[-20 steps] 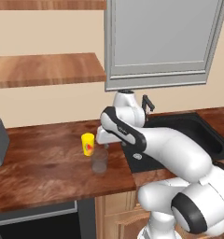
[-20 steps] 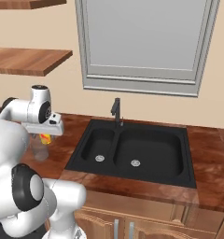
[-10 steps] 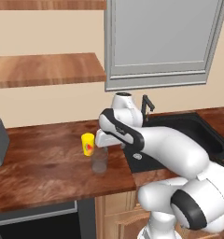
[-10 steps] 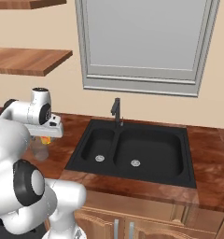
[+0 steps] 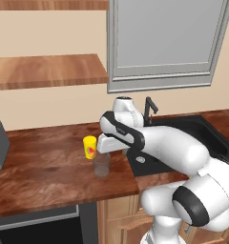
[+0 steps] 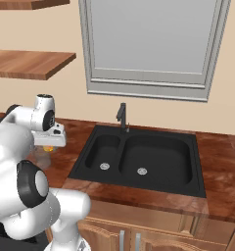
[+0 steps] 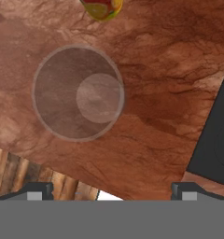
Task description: Place the glass cup in the left basin and the cup in the right basin of the sink.
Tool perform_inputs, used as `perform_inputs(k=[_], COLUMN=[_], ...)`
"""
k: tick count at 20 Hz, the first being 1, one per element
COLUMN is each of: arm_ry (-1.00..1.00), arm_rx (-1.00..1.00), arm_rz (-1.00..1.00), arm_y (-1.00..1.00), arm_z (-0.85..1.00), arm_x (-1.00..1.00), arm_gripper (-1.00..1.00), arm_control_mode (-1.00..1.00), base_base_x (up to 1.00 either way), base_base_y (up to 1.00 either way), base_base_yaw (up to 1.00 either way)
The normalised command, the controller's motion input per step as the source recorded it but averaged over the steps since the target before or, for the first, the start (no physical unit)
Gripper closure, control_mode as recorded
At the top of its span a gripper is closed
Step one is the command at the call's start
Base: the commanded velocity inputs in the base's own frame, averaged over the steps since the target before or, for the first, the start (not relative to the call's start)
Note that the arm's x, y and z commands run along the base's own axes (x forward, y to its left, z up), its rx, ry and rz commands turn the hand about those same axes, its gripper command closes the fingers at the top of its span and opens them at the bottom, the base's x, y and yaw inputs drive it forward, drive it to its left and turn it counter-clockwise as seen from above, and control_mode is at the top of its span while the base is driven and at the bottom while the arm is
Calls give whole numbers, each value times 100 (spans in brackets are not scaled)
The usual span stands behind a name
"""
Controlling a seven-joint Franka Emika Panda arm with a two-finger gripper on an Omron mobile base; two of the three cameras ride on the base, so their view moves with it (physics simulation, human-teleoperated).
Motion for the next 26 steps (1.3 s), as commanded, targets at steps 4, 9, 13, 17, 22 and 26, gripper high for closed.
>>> perform_inputs(k=[4, 9, 13, 17, 22, 26], arm_ry=[8, 3, 0, 0, 0, 0], arm_rx=[0, 0, 0, -1, -1, 0], arm_rz=[4, 4, 4, 4, 4, 5], arm_y=[0, 1, 4, 5, 3, 0], arm_z=[-16, -13, -10, -13, -15, -15], arm_x=[7, 8, 6, 2, 2, 4], arm_gripper=[-100, -100, -100, -100, -100, -100], arm_control_mode=[-100, -100, -100, -100, -100, -100], base_base_x=[0, 0, 0, 0, 0, 0], base_base_y=[0, 0, 0, 0, 0, 0], base_base_yaw=[0, 0, 0, 0, 0, 0])
